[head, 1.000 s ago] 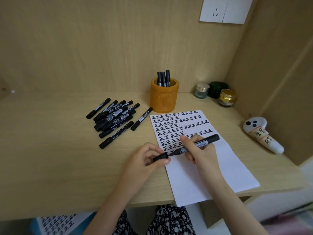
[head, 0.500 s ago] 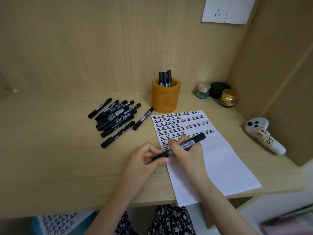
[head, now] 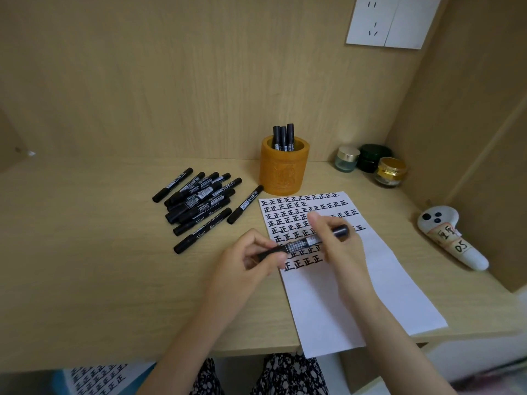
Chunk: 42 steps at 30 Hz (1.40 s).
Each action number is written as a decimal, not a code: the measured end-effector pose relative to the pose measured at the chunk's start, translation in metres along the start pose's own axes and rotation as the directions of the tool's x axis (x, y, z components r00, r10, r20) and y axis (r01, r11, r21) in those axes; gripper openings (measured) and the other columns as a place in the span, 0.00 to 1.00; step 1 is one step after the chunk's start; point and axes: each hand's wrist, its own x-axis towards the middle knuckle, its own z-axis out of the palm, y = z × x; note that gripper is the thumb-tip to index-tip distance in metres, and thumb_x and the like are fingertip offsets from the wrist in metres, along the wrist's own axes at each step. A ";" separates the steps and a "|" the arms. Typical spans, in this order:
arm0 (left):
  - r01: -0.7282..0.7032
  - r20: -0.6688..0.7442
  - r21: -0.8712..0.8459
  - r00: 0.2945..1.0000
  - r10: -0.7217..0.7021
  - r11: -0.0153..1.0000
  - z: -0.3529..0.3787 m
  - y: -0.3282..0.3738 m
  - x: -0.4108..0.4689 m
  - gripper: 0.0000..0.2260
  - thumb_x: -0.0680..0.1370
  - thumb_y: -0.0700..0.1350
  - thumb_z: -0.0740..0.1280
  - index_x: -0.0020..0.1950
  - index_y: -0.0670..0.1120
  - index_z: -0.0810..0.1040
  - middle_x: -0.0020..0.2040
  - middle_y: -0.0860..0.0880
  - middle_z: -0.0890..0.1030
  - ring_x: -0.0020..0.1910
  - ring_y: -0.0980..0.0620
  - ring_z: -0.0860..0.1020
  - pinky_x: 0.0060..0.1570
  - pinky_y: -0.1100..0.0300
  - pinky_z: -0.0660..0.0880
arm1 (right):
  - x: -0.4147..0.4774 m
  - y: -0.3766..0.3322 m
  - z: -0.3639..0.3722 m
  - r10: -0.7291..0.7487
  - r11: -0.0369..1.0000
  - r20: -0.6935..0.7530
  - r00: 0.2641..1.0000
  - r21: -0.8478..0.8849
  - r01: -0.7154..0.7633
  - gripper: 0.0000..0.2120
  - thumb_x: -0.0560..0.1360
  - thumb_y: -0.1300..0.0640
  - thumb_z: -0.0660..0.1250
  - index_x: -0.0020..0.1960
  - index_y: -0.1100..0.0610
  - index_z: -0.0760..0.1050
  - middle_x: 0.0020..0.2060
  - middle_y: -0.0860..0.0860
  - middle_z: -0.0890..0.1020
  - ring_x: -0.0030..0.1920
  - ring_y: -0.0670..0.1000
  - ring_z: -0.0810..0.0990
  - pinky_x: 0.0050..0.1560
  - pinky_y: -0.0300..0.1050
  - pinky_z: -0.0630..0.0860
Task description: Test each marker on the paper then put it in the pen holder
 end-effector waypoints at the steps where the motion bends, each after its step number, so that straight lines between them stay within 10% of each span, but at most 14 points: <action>1: 0.006 -0.013 0.027 1.000 -0.006 1.000 -0.003 0.001 0.001 0.04 0.72 0.44 0.70 0.45 0.47 0.76 0.39 0.54 0.84 0.41 0.52 0.82 0.47 0.50 0.79 | 0.004 -0.001 -0.006 -0.059 0.995 -0.055 0.997 -0.083 0.055 0.22 0.64 0.39 0.72 0.48 0.54 0.78 0.41 0.45 0.79 0.37 0.38 0.75 0.38 0.28 0.69; 4: 0.011 -0.039 0.086 0.999 -0.007 0.996 -0.009 0.000 0.006 0.04 0.73 0.46 0.69 0.45 0.49 0.77 0.39 0.55 0.84 0.41 0.49 0.82 0.48 0.44 0.78 | 0.009 -0.005 -0.016 -0.316 0.854 0.057 0.947 -0.417 0.310 0.15 0.65 0.38 0.70 0.47 0.45 0.79 0.47 0.43 0.75 0.46 0.42 0.72 0.45 0.30 0.67; 12: -0.029 -0.087 0.007 0.996 0.030 1.000 -0.004 0.000 0.021 0.04 0.74 0.43 0.69 0.46 0.43 0.78 0.36 0.51 0.84 0.35 0.60 0.81 0.37 0.70 0.74 | 0.017 0.010 -0.006 -0.475 0.528 0.516 0.713 -0.481 0.700 0.14 0.71 0.44 0.69 0.50 0.53 0.80 0.45 0.41 0.73 0.34 0.37 0.69 0.36 0.38 0.69; 17: 0.001 -0.124 0.058 0.992 0.006 0.998 -0.002 0.002 0.037 0.08 0.76 0.51 0.64 0.47 0.49 0.77 0.38 0.52 0.83 0.37 0.61 0.79 0.38 0.69 0.73 | 0.031 0.005 0.004 -0.492 0.591 0.428 0.758 -0.476 0.652 0.06 0.72 0.55 0.73 0.47 0.55 0.79 0.41 0.43 0.74 0.34 0.41 0.71 0.36 0.34 0.68; 24: 0.015 -0.251 0.687 0.943 0.218 0.727 -0.016 -0.034 0.076 0.10 0.78 0.44 0.63 0.60 0.47 0.76 0.56 0.50 0.77 0.57 0.54 0.72 0.56 0.62 0.70 | 0.094 -0.042 0.023 -0.428 0.853 0.032 0.903 -0.315 0.415 0.09 0.75 0.52 0.69 0.52 0.54 0.75 0.43 0.51 0.80 0.38 0.47 0.78 0.38 0.40 0.75; 42: 0.084 -0.251 0.749 0.954 0.164 0.657 -0.014 -0.050 0.086 0.17 0.78 0.38 0.63 0.67 0.44 0.71 0.61 0.45 0.74 0.61 0.50 0.72 0.60 0.57 0.73 | 0.180 -0.058 0.069 -0.467 0.785 -0.093 0.879 -0.501 0.364 0.18 0.77 0.55 0.68 0.65 0.54 0.71 0.39 0.42 0.76 0.36 0.39 0.73 0.29 0.26 0.66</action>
